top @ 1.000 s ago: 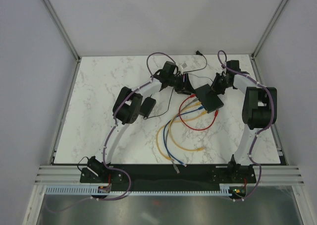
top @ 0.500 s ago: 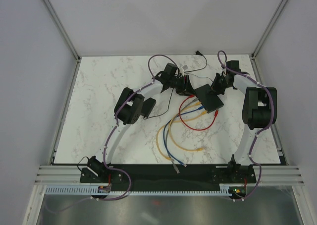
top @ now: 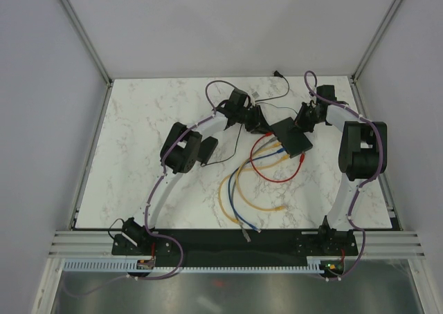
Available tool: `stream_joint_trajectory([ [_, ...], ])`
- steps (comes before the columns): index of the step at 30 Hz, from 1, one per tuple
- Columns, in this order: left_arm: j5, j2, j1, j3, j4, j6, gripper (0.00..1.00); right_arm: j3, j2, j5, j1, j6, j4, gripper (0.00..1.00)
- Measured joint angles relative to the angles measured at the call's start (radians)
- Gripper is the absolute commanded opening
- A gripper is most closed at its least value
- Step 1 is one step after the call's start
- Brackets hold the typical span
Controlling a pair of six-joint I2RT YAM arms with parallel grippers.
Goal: Pull the plug from the switch port
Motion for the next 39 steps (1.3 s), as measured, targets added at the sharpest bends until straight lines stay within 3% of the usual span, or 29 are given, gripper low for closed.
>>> stream_joint_trajectory([
  [5,0.005,0.01,0.002,0.018,-0.014,-0.027,0.14,-0.002,0.0,0.002,0.005,-0.001,0.006,0.09],
  [6,0.005,0.012,0.002,0.023,-0.021,-0.032,0.03,-0.002,0.0,0.003,0.008,-0.002,0.006,0.09],
  [7,0.005,0.014,0.002,0.029,-0.029,-0.039,0.02,-0.002,0.0,0.005,0.011,-0.002,0.006,0.09],
  [15,0.031,0.042,0.007,0.074,-0.066,-0.073,0.02,0.003,-0.003,0.029,0.027,-0.015,-0.003,0.12],
  [19,0.026,0.046,0.007,0.097,-0.103,-0.08,0.02,0.014,-0.011,0.08,0.074,-0.047,-0.01,0.28],
  [24,0.019,0.048,0.006,0.105,-0.127,-0.104,0.02,0.004,-0.045,0.191,0.171,-0.097,-0.026,0.37],
  [28,0.023,0.055,0.008,0.118,-0.146,-0.116,0.02,-0.002,-0.067,0.286,0.216,-0.125,-0.058,0.59],
  [39,0.051,0.058,0.013,0.122,-0.175,-0.132,0.02,0.017,-0.063,0.559,0.28,-0.169,-0.13,0.56],
])
